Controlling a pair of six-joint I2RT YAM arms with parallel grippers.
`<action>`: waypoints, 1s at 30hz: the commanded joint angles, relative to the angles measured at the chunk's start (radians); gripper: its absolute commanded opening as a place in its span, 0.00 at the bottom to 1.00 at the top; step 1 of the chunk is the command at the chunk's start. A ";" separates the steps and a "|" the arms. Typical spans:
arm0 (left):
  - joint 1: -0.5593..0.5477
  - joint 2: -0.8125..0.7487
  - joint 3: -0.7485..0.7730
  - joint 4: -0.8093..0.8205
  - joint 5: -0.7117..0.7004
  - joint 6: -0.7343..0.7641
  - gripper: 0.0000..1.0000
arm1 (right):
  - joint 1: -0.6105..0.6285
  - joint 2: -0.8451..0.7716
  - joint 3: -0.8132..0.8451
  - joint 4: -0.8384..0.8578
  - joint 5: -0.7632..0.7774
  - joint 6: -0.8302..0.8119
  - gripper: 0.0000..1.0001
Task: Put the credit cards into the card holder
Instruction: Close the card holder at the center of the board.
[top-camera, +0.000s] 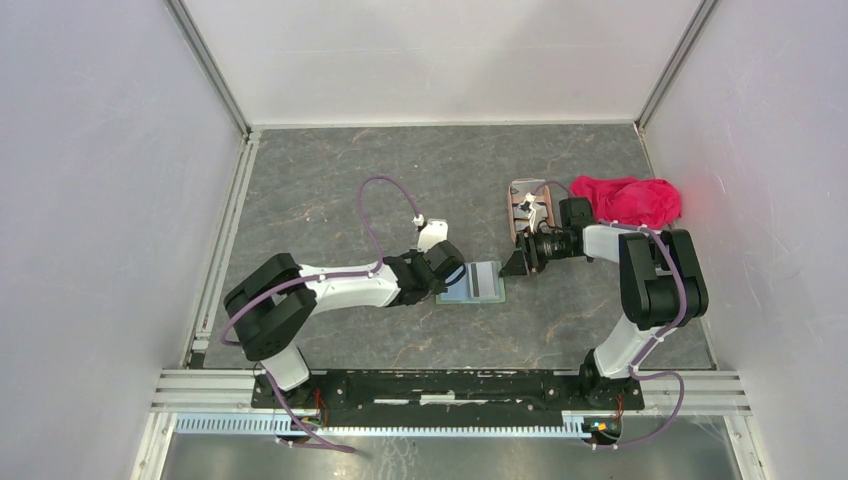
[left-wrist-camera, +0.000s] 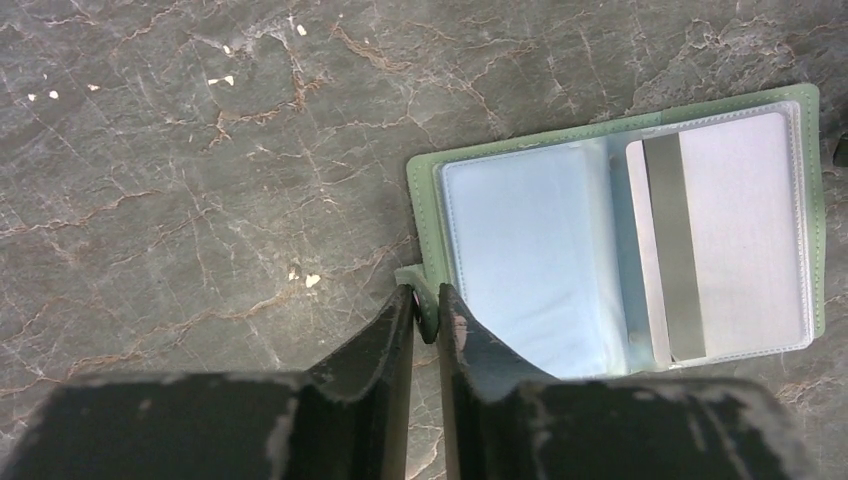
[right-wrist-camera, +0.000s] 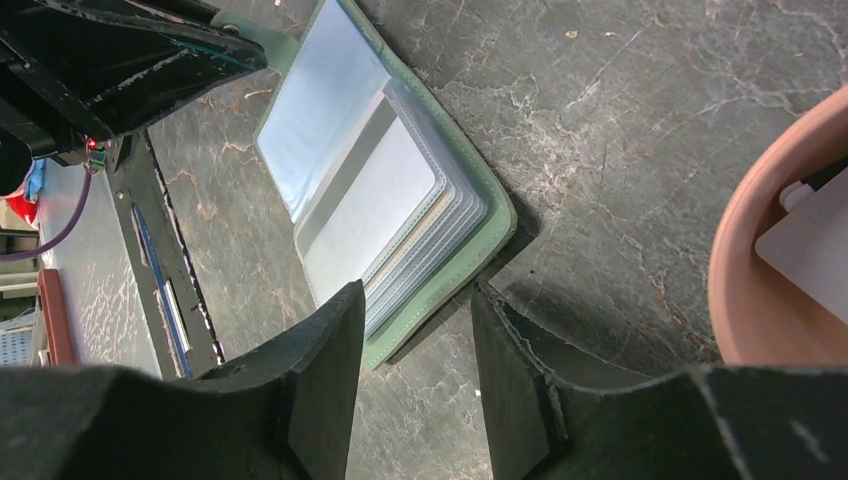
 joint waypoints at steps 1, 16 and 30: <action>-0.004 -0.052 -0.016 0.036 -0.026 -0.044 0.16 | -0.003 0.004 0.032 -0.002 0.004 -0.018 0.50; 0.003 -0.148 -0.160 0.207 0.075 -0.080 0.02 | -0.008 0.029 0.003 0.072 0.041 0.092 0.49; 0.006 -0.077 -0.153 0.249 0.141 -0.080 0.02 | 0.007 0.098 -0.004 0.113 0.002 0.170 0.35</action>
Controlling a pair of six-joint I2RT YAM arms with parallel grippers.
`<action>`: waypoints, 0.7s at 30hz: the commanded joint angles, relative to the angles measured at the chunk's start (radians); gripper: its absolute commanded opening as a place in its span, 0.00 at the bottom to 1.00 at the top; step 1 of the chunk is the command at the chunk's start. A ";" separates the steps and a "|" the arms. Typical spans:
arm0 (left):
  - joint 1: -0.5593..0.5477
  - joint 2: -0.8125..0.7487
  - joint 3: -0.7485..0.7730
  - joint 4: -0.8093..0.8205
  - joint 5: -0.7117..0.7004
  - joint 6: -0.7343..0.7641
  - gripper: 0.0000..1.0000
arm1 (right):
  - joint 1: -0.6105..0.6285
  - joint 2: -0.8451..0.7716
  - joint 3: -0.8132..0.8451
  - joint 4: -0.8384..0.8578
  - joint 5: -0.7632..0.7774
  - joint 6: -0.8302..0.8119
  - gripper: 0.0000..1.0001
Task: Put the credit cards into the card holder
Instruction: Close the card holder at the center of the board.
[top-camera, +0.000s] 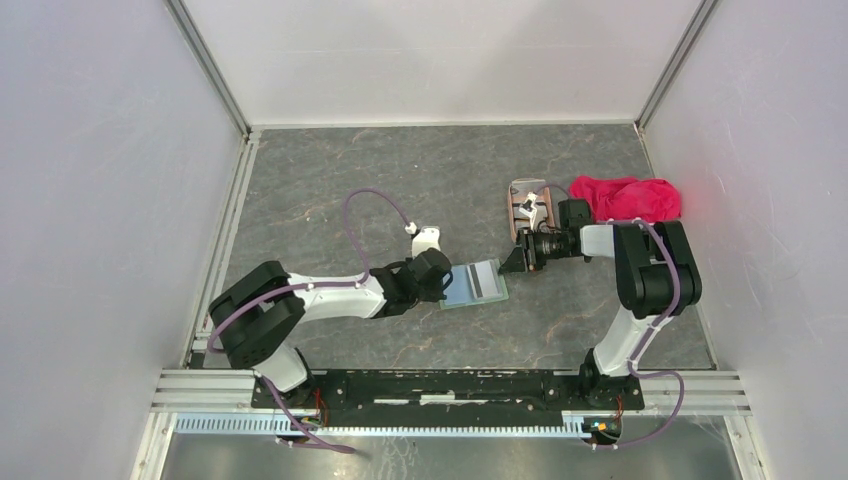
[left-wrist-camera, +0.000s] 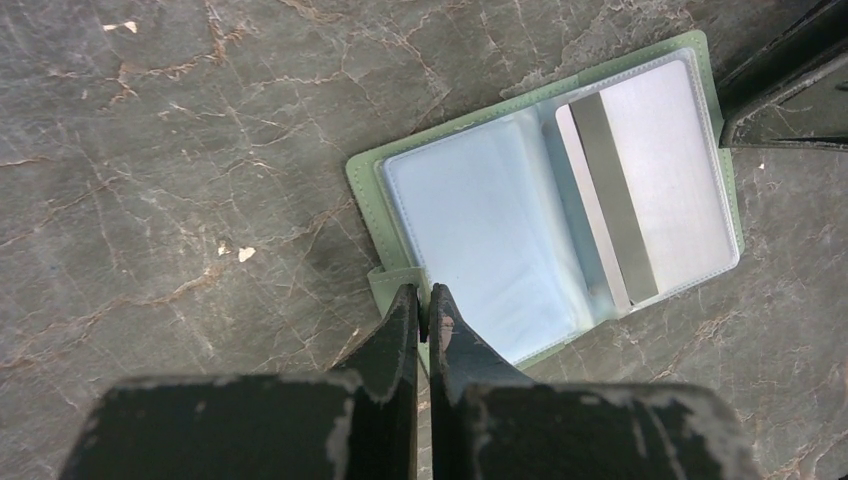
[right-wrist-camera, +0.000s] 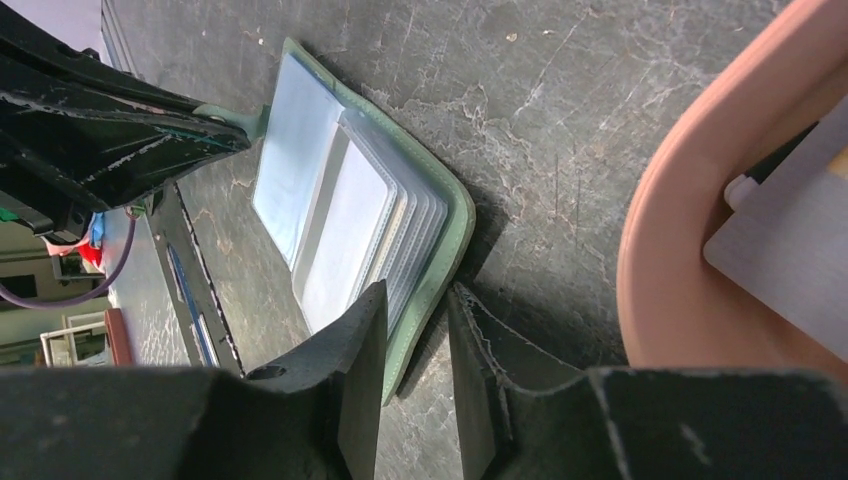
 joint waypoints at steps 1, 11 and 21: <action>0.003 0.019 0.006 0.048 0.021 -0.040 0.02 | 0.009 0.025 -0.003 0.021 0.006 0.021 0.33; 0.005 0.004 -0.001 0.077 0.046 -0.042 0.02 | 0.007 0.004 0.005 0.035 -0.045 0.046 0.00; 0.045 -0.101 -0.166 0.360 0.149 -0.121 0.02 | 0.033 -0.237 0.047 0.012 -0.045 0.043 0.00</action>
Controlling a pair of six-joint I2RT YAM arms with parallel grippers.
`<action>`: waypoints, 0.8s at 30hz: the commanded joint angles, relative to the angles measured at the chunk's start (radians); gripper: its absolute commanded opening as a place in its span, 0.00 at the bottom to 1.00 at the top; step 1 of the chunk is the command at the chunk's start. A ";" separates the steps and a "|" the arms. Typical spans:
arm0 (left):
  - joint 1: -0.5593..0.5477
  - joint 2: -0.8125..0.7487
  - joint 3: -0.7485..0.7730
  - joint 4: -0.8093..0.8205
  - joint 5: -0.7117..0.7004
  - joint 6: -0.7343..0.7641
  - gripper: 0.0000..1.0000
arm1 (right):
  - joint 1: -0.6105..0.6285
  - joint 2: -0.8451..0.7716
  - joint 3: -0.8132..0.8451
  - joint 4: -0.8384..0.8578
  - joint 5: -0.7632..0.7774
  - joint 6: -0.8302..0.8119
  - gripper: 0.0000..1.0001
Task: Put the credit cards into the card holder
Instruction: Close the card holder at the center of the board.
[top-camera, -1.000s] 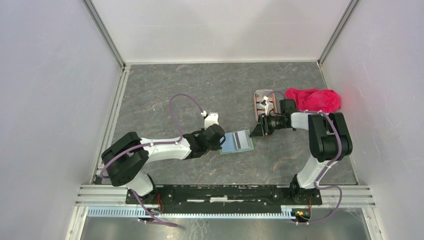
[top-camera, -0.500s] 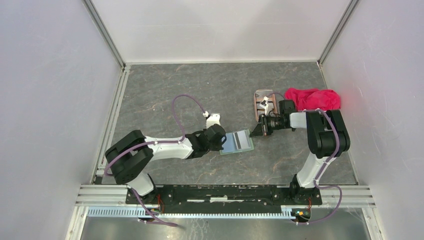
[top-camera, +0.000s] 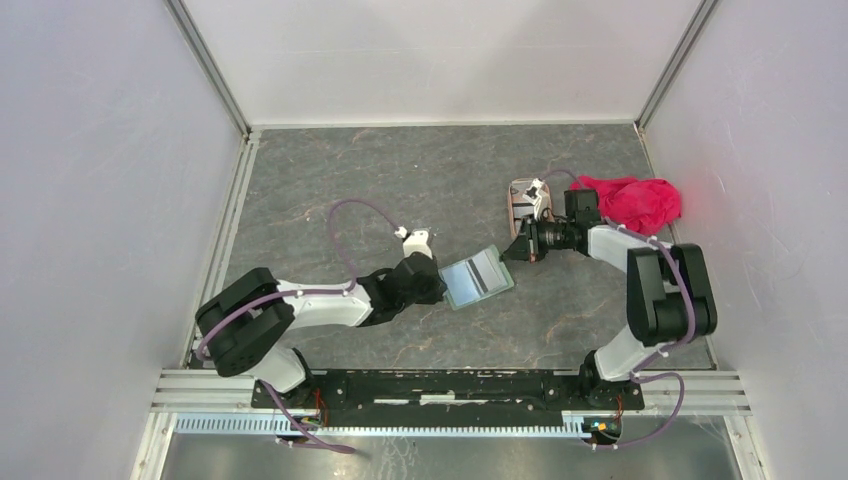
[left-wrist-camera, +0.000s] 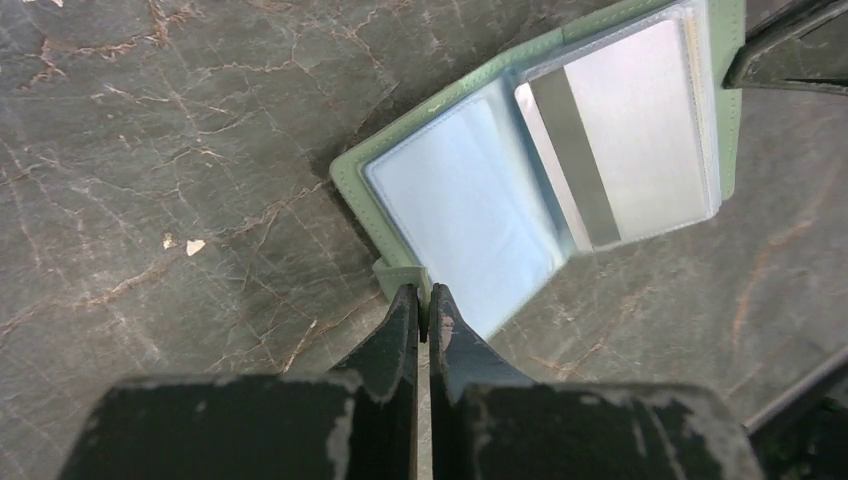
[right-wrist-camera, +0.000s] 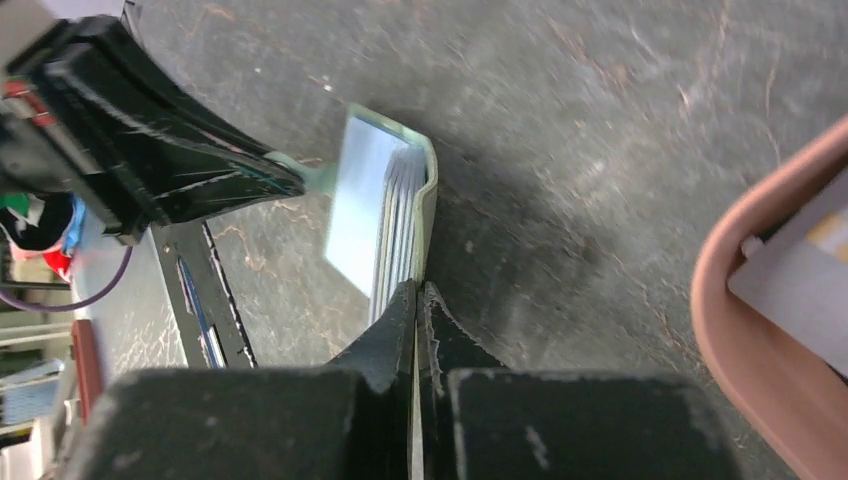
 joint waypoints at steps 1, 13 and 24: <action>0.034 -0.055 -0.080 0.217 0.071 -0.090 0.02 | 0.052 -0.111 0.046 0.015 -0.034 0.010 0.00; 0.066 -0.095 -0.191 0.290 0.064 -0.134 0.02 | 0.352 -0.040 0.135 -0.032 0.133 -0.001 0.02; 0.084 -0.152 -0.270 0.323 0.040 -0.144 0.02 | 0.476 0.094 0.147 0.003 0.064 0.019 0.22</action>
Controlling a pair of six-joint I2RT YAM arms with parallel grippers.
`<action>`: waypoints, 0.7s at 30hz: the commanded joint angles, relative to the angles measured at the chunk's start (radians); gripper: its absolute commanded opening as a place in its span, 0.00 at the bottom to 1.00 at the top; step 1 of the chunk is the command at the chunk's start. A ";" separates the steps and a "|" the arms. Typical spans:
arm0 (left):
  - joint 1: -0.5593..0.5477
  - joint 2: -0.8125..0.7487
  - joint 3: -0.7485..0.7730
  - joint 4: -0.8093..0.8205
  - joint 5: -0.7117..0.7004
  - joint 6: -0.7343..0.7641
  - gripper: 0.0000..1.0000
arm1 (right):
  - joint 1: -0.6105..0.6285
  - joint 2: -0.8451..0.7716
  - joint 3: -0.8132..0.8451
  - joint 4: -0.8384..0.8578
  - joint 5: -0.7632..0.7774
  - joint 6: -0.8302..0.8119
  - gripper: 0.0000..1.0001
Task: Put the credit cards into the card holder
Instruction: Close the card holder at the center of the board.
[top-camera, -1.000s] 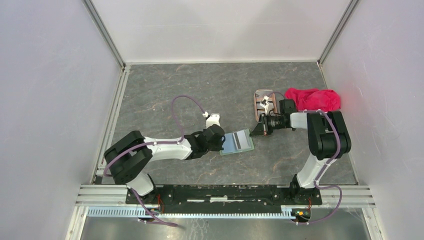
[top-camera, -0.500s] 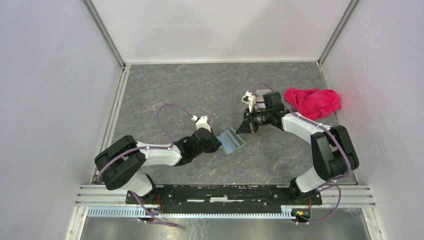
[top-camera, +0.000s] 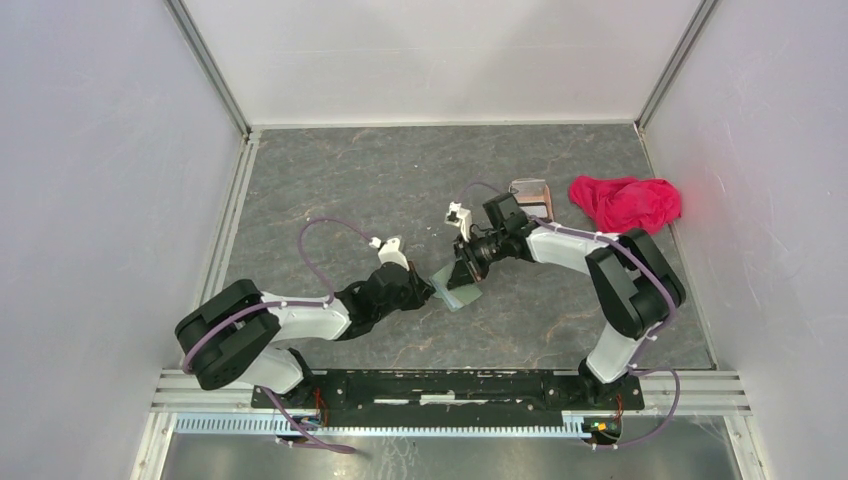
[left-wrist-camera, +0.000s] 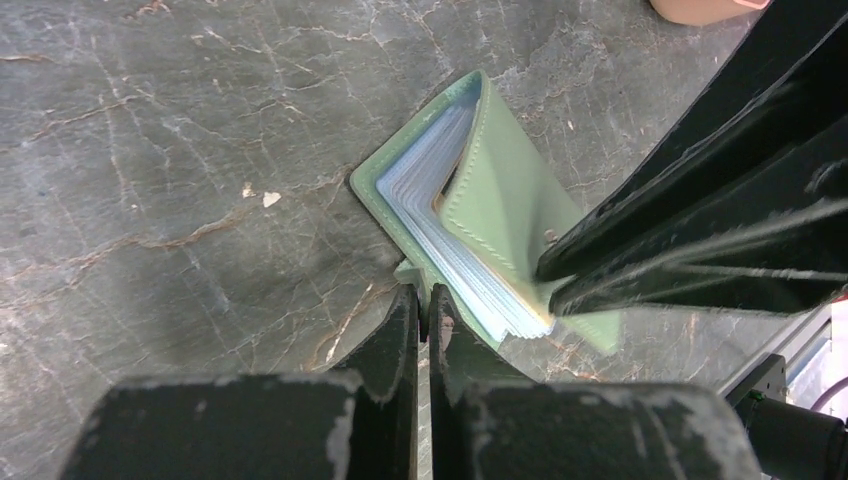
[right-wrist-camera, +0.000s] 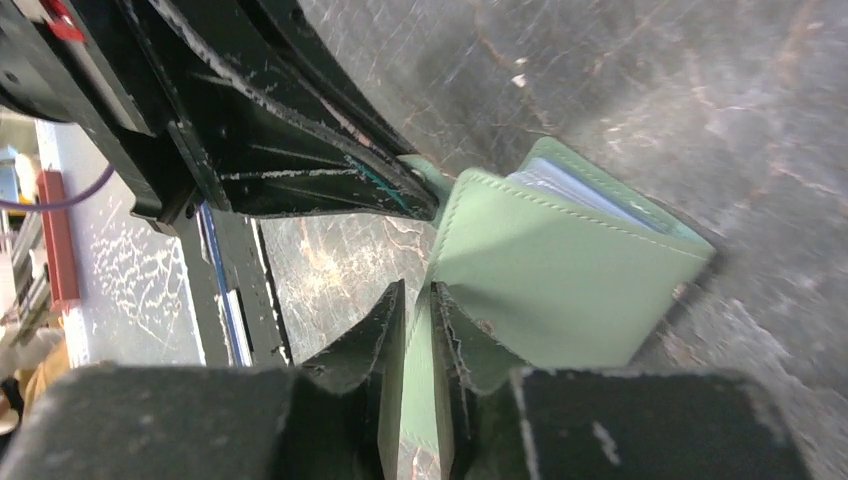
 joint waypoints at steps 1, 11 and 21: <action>0.010 -0.030 -0.026 0.067 -0.037 -0.042 0.02 | 0.034 0.046 0.019 0.021 -0.084 0.004 0.25; 0.021 -0.021 -0.057 0.103 -0.036 -0.041 0.02 | -0.013 -0.069 0.139 -0.222 -0.179 -0.353 0.43; 0.026 -0.021 -0.059 0.124 -0.014 -0.024 0.02 | -0.149 -0.111 0.032 -0.117 0.090 -0.344 0.06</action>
